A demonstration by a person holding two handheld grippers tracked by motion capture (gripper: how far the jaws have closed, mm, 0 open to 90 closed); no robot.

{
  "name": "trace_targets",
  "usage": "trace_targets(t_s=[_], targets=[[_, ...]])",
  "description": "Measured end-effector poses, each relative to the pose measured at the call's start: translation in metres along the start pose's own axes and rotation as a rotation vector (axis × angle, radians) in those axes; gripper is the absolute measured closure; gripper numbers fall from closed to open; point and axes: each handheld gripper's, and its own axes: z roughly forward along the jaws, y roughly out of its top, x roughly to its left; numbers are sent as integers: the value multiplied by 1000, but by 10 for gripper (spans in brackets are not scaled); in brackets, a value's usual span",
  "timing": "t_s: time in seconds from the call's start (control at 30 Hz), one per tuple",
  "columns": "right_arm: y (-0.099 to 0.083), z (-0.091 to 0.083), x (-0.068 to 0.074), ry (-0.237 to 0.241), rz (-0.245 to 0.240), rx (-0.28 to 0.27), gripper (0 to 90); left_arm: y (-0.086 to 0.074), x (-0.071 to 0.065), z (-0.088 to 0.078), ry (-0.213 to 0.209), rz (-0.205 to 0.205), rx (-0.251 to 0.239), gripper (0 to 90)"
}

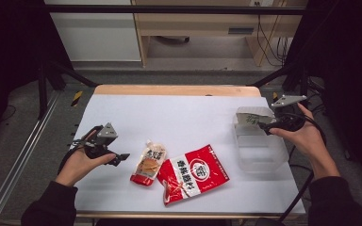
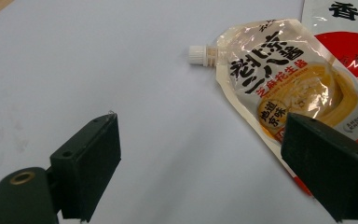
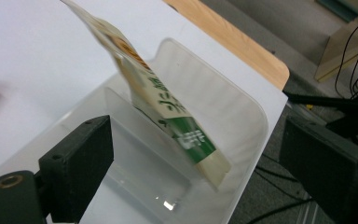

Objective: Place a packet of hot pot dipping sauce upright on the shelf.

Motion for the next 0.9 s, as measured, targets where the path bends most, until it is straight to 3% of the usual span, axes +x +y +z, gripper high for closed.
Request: trace_targets(t_s=[0.33,0.53,0.67,0.77,0.8,0.9], targets=[[11,-30,27,2,-48,-70,95,-15,-10,-1,-6,-27,-26,120],[25,-50,46,-6,-101,-119,99,-21,-18,-2,6,-13,-31,111],[35,-62,65,-25,-123,-119,112,-24,-22,-1,21,-9,-30,105],[43,-67,82,-7,-130,-134,116,-25,-23,0,24,-14,-29,104],[43,-67,82,-7,-130,-134,116,-25,-23,0,24,-14,-29,104],[53,-67,105,16,-150,-140,136,-29,-29,3,37,-11,-27,105]])
